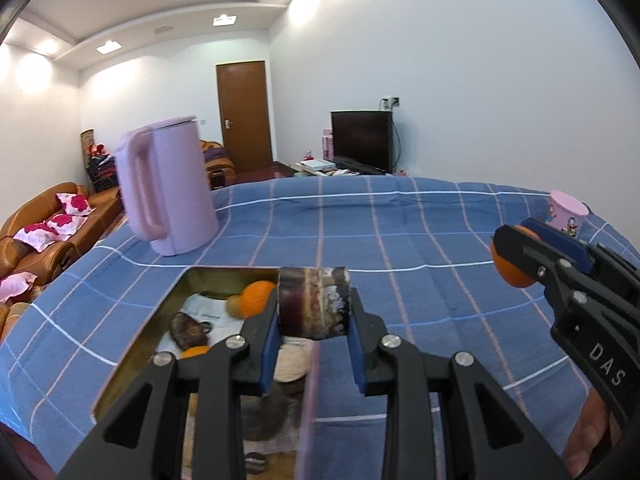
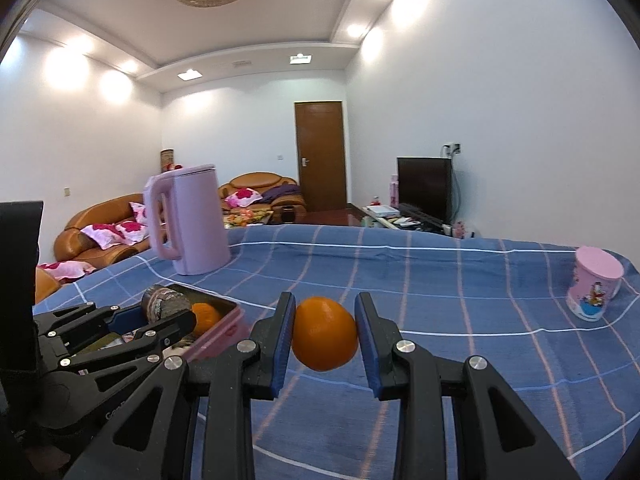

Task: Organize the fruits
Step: 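Lift and carry the brown can and orange over the tin with both tools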

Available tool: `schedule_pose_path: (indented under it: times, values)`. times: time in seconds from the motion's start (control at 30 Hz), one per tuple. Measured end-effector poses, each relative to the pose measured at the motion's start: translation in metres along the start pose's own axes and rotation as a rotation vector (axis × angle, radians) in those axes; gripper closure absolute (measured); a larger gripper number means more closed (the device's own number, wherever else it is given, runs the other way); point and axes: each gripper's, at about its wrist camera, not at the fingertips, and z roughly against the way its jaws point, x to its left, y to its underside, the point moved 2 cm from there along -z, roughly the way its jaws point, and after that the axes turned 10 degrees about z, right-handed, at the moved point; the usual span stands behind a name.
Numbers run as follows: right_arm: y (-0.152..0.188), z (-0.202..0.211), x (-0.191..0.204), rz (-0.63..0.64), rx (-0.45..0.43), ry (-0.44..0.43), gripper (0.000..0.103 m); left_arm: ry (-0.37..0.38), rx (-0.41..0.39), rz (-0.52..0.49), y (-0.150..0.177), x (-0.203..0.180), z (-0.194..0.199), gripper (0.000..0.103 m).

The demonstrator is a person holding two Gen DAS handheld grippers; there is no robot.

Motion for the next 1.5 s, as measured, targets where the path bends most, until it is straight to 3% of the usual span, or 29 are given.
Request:
schedule_pose_path:
  times: [0.93, 1.5]
  values:
    - [-0.016, -0.026, 0.101, 0.086, -0.002, -0.198, 0.070, -0.136, 0.030, 0.107, 0.011, 0.105, 0.004, 0.072]
    - [-0.003, -0.027, 0.139, 0.114, 0.033, -0.288, 0.070, -0.135, 0.044, 0.131, 0.022, 0.124, 0.010, 0.072]
